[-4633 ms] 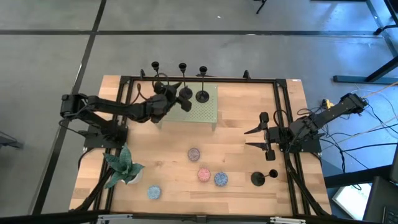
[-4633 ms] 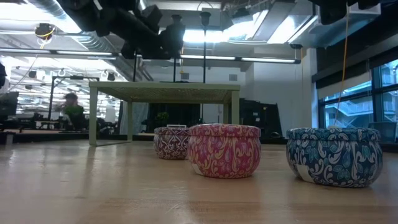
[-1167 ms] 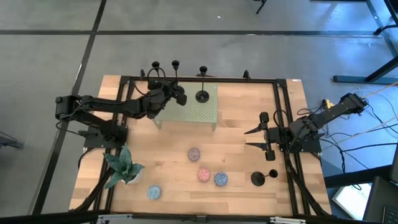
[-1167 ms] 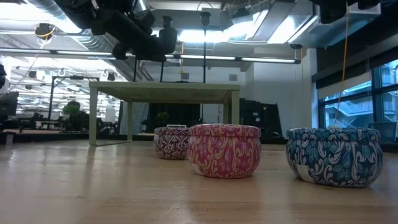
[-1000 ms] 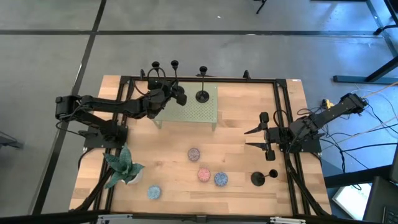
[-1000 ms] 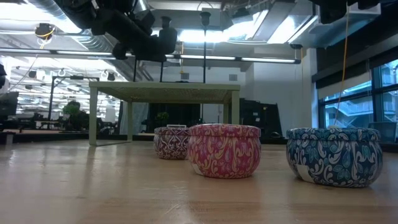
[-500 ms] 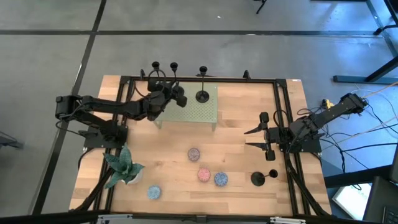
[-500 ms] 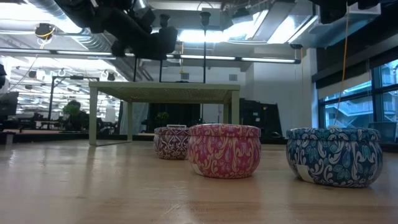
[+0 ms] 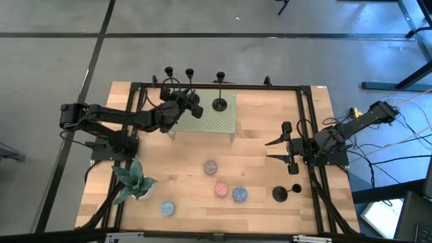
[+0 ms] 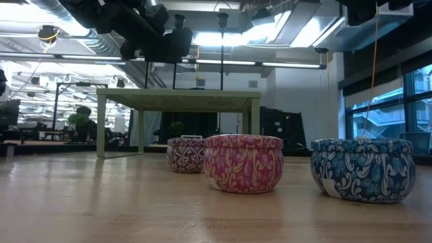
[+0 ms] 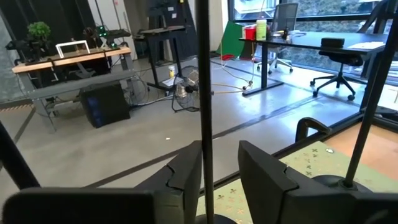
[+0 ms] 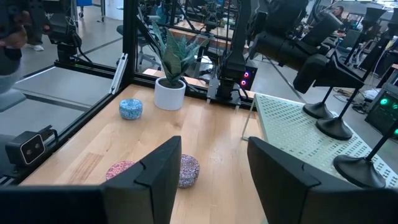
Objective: Pick & Place candle stick holders
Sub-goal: Adjust the black candle holders on the shelf
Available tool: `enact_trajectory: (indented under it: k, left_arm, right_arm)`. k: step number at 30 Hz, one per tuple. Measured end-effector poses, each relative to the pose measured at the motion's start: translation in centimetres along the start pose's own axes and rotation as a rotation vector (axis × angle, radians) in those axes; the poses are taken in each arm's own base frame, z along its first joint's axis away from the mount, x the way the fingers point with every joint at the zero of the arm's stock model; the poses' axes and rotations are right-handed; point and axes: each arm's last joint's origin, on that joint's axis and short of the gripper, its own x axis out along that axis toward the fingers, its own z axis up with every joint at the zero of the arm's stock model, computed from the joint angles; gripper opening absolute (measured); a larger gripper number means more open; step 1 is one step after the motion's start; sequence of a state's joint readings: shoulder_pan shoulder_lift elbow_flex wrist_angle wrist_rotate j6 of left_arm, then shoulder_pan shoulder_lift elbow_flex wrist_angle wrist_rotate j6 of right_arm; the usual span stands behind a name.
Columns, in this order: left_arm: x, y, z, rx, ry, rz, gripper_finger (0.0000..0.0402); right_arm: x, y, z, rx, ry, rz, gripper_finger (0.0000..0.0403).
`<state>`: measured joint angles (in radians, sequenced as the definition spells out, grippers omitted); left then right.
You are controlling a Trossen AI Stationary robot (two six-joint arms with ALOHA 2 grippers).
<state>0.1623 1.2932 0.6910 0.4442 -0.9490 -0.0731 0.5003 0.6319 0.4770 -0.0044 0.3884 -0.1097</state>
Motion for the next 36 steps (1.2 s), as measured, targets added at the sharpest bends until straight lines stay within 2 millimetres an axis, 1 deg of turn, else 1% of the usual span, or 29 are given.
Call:
enact_trajectory:
  k: [10,17,22,26,31,34,36]
  left_arm:
    - [0.0,0.1,0.1,-0.004,-0.002,0.006,0.0154]
    - [0.0,0.0,0.1,-0.003,-0.002,0.002,0.0174]
    - [-0.7,-0.4,0.0,0.016,-0.007,0.018,0.0184]
    - [-1.8,-1.1,0.0,0.056,-0.013,0.012,0.0187]
    - [-4.0,-2.6,-0.1,0.059,-0.023,-0.122,0.0187]
    - [-5.8,-3.2,0.8,0.065,-0.047,-0.194,0.0186]
    - [-7.1,-3.3,1.6,0.077,-0.070,-0.235,0.0185]
  right_arm:
    - [0.0,0.0,0.0,0.000,0.000,0.000,0.0188]
    - [0.0,0.0,0.0,0.000,0.000,0.000,0.0188]
    - [0.0,0.0,0.0,0.000,0.000,0.000,0.0188]
    - [0.0,0.0,0.0,0.000,0.000,0.000,0.0188]
    - [0.0,0.0,0.0,0.003,-0.001,0.000,0.0188]
    - [0.0,0.0,0.0,0.038,-0.001,0.001,0.0188]
    - [0.0,0.0,0.0,0.076,-0.001,0.000,0.0188]
